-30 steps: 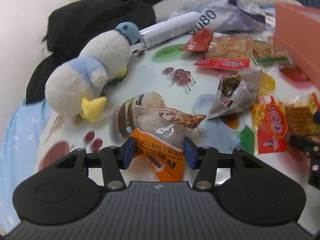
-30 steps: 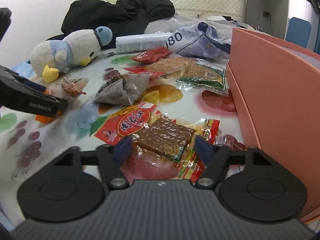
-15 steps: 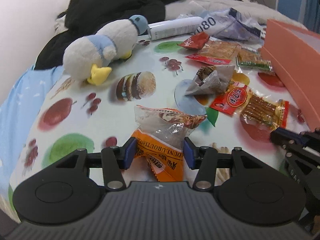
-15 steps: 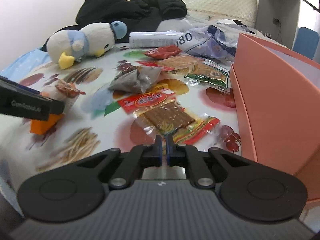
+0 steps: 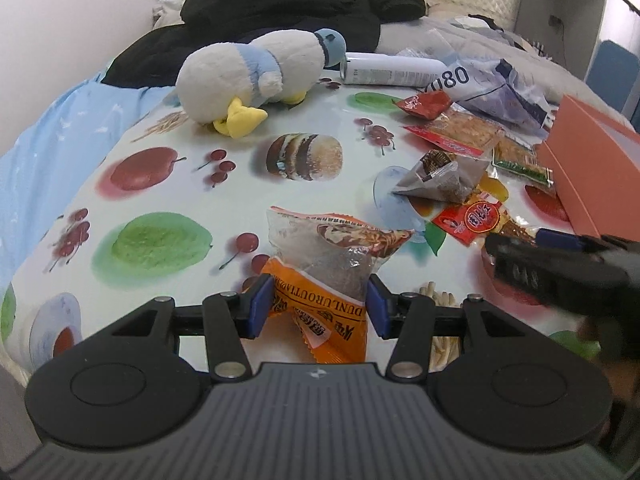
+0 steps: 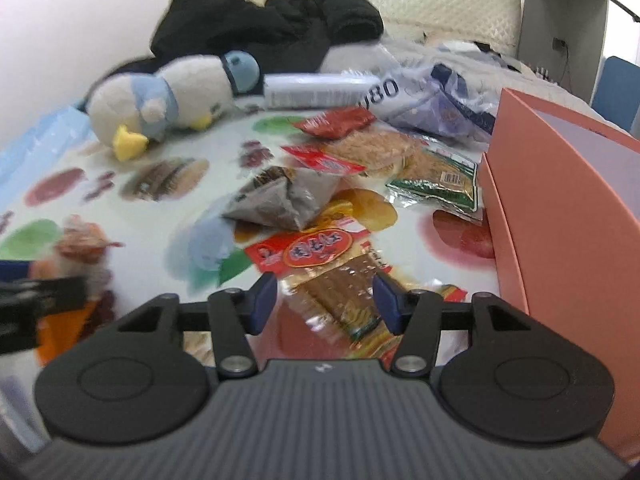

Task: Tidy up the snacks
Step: 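Grasp the orange-and-clear bread bag with the left tool while the right grasps the red-labelled strip pack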

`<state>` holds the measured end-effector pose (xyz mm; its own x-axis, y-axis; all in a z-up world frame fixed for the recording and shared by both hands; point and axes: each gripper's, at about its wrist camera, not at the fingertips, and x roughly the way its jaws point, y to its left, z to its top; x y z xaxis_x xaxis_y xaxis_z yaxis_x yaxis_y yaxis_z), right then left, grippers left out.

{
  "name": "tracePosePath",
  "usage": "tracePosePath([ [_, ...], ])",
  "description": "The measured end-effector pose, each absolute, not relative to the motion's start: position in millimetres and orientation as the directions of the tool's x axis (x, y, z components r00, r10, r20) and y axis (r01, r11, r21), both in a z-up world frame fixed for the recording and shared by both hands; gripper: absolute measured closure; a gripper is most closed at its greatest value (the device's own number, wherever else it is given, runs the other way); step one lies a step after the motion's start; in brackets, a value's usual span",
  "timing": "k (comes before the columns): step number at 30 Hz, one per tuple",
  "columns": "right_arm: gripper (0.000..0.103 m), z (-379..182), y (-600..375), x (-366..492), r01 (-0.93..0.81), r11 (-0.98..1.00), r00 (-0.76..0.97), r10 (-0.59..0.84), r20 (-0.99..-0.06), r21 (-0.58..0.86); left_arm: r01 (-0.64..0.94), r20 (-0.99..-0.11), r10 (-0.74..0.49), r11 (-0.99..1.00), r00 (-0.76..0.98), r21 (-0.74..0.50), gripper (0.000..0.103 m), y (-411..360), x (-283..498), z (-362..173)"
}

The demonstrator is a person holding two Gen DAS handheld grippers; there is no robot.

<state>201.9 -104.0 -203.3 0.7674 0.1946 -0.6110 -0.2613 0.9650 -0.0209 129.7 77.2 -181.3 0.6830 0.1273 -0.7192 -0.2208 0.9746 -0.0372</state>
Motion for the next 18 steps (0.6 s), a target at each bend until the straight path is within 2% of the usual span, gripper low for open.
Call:
tracePosePath([
  [6, 0.048, -196.4, -110.0, 238.2, -0.206, 0.978, 0.743, 0.164, -0.649, 0.011, -0.22, -0.718, 0.109, 0.974, 0.687, -0.062, 0.048, 74.8, 125.1, -181.9],
  [10, 0.048, -197.5, -115.9, 262.8, -0.177, 0.983, 0.69, 0.162, -0.705, 0.053, -0.224, -0.719, 0.095, 0.971, 0.689, -0.086, 0.048, 74.7, 124.2, -182.1],
  [13, 0.048, -203.9, -120.7, 274.8, -0.164, 0.981, 0.629, 0.185, -0.755, 0.104, -0.224, -0.72, 0.092, 0.97, 0.688, -0.09, 0.048, 74.0, 123.6, -181.9],
  [18, 0.047, -201.5, -124.5, 273.1, -0.179, 0.971, 0.582, 0.233, -0.779, 0.157, -0.224, -0.719, 0.083, 0.969, 0.69, -0.103, 0.048, 73.4, 121.6, -181.0],
])
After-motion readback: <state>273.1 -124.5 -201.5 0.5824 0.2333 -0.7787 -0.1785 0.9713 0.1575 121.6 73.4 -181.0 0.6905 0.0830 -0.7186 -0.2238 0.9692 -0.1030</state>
